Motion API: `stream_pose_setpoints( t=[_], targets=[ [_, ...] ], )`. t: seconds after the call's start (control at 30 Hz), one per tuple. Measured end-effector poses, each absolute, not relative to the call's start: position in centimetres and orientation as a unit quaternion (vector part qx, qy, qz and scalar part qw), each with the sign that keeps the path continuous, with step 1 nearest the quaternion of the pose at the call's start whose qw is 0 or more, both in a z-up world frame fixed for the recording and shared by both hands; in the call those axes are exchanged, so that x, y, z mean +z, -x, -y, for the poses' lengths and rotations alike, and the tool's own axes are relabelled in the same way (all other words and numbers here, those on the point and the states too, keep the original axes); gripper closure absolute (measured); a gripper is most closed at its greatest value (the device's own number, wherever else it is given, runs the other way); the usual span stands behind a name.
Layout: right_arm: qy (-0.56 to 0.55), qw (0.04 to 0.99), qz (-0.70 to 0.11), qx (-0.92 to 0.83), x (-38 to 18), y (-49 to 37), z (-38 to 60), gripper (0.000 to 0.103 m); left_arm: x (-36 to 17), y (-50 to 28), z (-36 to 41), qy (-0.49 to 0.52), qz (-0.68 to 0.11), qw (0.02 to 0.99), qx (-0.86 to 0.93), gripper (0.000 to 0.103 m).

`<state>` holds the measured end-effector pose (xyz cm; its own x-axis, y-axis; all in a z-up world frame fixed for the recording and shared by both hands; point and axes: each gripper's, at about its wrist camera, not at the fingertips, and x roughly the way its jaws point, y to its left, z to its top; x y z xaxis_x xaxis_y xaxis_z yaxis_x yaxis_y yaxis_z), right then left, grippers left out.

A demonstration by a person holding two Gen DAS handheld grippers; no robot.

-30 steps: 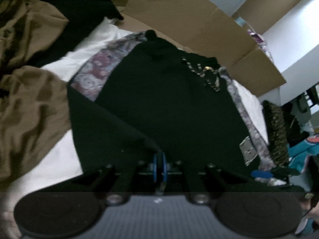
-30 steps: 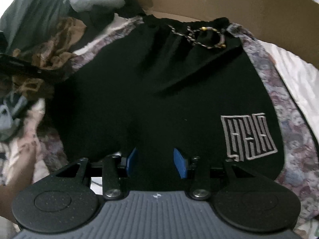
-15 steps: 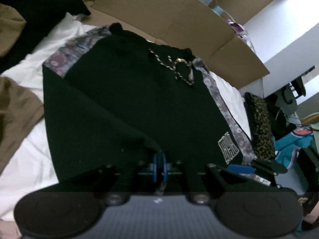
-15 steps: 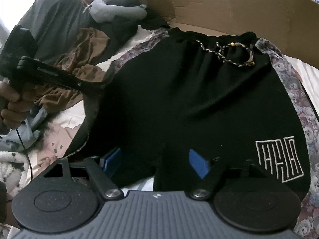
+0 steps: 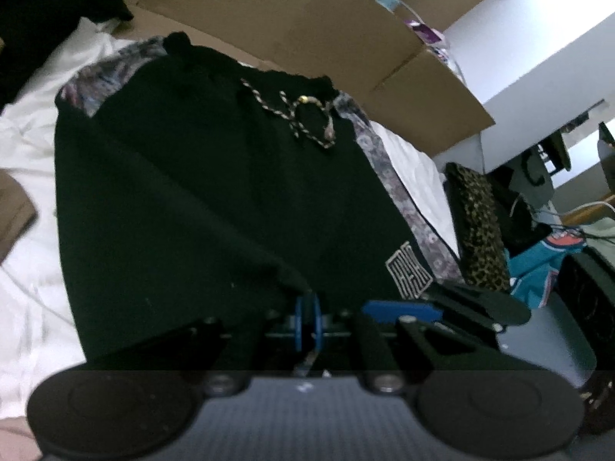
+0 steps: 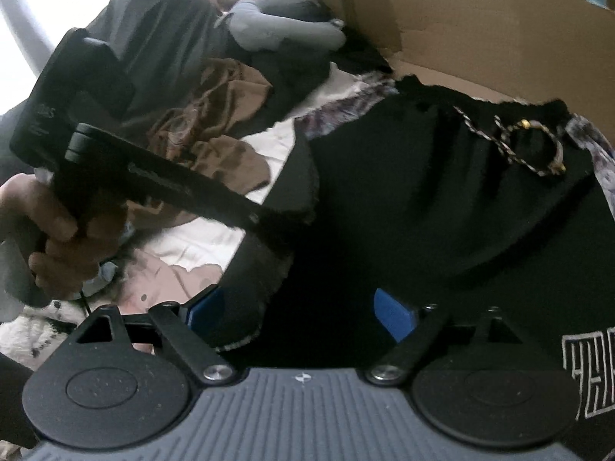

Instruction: Fold clothes

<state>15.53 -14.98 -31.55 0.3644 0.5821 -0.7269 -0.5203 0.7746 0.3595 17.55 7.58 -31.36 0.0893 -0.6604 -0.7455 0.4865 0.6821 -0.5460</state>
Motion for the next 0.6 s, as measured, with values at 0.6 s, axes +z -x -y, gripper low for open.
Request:
stream_pose_setpoints(
  t=[0.6],
  targets=[
    [-0.054, 0.832, -0.462, 0.303, -32.7, -15.9, 11.9, 0.053, -31.1, -16.3, -5.8, 0.117, -0.556, 0.709, -0.418, 0.095]
  ],
)
